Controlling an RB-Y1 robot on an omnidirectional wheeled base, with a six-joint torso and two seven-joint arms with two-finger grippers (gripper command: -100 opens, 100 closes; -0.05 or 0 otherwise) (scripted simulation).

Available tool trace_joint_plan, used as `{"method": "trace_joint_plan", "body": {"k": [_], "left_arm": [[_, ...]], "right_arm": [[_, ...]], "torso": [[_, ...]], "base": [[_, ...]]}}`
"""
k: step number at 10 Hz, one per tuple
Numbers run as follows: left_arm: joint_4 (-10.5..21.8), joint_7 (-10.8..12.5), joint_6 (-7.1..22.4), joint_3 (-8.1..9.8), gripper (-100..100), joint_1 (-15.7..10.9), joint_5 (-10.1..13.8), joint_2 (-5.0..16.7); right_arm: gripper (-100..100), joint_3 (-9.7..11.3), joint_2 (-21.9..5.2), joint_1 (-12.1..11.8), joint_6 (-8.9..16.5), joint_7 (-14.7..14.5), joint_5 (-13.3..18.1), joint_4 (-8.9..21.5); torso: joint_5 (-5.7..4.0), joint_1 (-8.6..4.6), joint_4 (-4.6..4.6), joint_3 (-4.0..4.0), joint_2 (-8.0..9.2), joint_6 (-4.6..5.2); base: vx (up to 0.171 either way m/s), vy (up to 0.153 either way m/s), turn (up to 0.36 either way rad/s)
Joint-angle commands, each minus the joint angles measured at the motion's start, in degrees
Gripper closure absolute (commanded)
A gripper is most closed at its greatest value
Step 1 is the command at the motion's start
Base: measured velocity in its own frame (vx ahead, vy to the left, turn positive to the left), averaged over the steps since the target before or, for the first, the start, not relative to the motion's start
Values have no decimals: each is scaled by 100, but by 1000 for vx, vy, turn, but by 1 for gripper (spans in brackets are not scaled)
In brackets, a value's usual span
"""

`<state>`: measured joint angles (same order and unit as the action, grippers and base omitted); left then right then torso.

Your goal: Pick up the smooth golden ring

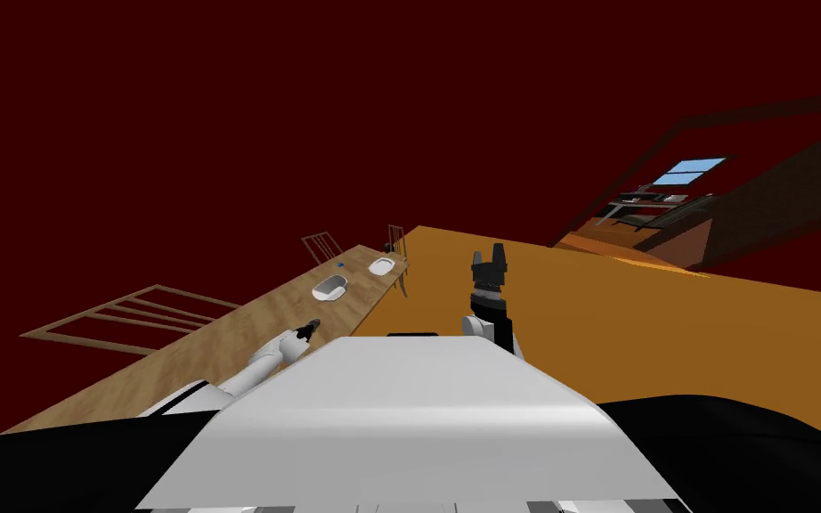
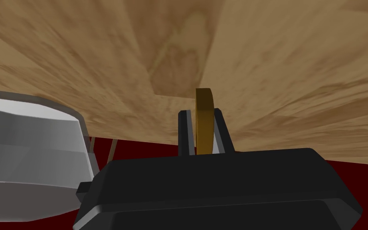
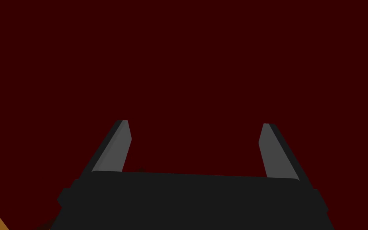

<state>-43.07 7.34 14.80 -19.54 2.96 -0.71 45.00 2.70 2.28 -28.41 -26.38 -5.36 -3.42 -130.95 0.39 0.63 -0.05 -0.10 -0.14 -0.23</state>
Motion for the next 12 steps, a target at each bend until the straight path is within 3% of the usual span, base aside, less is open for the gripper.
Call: {"method": "trace_joint_plan", "body": {"k": [1, 2, 3, 5, 8, 9, 11, 12], "left_arm": [[-286, -286, 178, 144, 100, 29, 67, -70], [-368, -421, 178, 144, 100, 29, 67, -70], [-686, -581, 397, 275, 100, 111, 163, -94], [-798, -816, 397, 275, 100, 111, 163, -94], [-1499, -1341, 835, 536, 100, 275, 356, -142], [-1656, -1497, 835, 536, 100, 275, 356, -142], [-1604, -1488, 830, 533, 100, 275, 350, -145], [-1616, -1509, 830, 535, 0, 269, 354, -144]], "right_arm": [[0, 0, 0, 0, 0, 0, 0, 0], [0, -1, 0, -2, 0, 0, 0, 0], [0, 0, 0, -1, 0, 0, 0, 0], [0, 0, 0, -1, 0, 0, 0, 0], [0, 0, 0, 0, 0, 0, 0, 0], [0, -1, 0, -1, 0, 0, 0, 0], [0, 0, 0, 1, 0, 0, 0, 0], [0, 0, 0, 0, 0, 0, 0, 0]], "torso": [[0, 0, 0, 0, 0, 0], [-3, -1, -4, -2, -1, -14], [-3, 1, -4, -3, -3, -7], [-4, 0, -3, -4, -6, -1], [-7, -3, -3, -2, 0, 1], [-9, -5, -6, -4, -4, -7], [-8, -7, -1, -1, -1, 15], [-8, -5, -3, 1, 5, 10]], "base": [[41, 7, 238], [43, 1, 171], [53, 7, 235], [35, 5, 73], [46, 3, 240], [43, -8, 126], [12, 1, -39], [0, 0, 0]]}}
